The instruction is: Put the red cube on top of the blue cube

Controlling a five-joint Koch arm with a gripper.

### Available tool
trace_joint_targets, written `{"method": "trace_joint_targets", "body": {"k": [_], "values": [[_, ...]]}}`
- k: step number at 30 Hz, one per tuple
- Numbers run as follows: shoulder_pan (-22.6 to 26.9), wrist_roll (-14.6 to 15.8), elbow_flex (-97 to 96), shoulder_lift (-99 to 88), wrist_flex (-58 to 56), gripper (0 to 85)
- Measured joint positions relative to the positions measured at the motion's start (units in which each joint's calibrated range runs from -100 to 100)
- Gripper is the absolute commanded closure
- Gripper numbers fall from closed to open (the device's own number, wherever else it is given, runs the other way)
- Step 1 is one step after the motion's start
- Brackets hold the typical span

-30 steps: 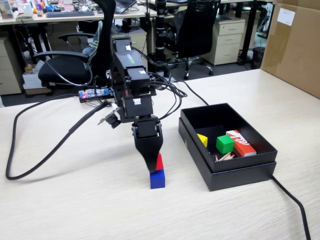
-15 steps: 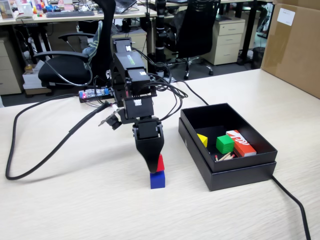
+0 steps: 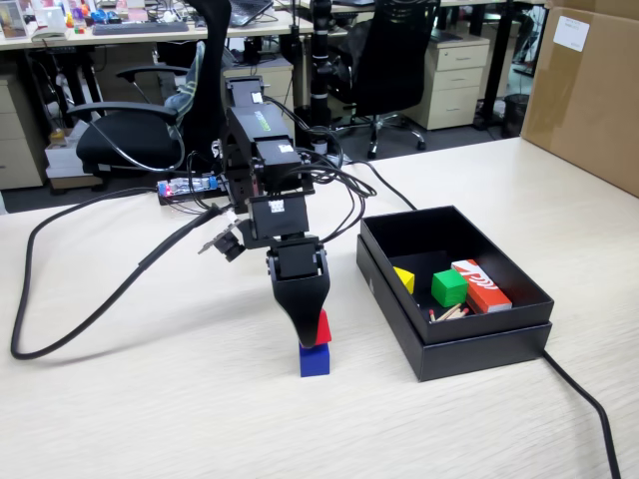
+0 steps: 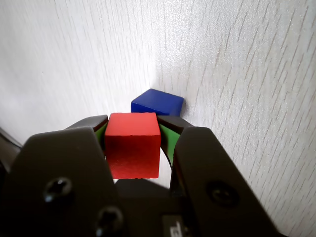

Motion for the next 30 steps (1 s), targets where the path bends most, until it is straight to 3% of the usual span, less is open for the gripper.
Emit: {"method": "trace_joint_targets", "body": {"k": [23,24,29,30], "values": [[0.24,0.49,0.00,-0.91,-2.79,83.8],[0.24,0.49,0.00,-0.91,-2.79,71.7],[0.24,0.49,-0.09,-0.91,-2.79,71.6],[0.24,0.49,-0.09,-0.91,-2.79,64.2]]}}
